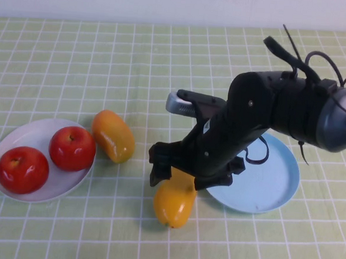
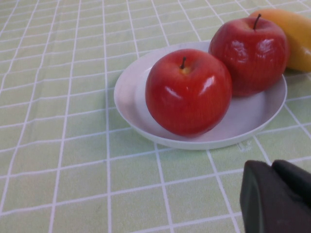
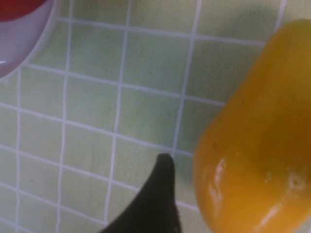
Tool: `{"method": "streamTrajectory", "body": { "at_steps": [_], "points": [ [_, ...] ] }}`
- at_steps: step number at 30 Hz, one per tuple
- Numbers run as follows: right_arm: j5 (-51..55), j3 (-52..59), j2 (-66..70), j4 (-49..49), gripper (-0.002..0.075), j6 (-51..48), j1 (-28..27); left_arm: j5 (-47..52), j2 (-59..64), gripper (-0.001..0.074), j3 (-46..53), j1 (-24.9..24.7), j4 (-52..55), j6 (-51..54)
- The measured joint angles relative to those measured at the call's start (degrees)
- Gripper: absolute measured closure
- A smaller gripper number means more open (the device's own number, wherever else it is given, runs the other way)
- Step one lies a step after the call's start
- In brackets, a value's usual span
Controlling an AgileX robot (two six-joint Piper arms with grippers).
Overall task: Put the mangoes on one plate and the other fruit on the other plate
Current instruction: Put another type of fruit in the right plate
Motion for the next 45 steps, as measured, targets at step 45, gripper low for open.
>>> {"method": "streamTrajectory", "body": {
  "at_steps": [45],
  "points": [
    [6.0, -3.99, 2.97, -20.97, 0.02, 3.61, -8.29, 0.0, 0.0, 0.0734, 0.0, 0.0, 0.0, 0.0]
  ]
}}
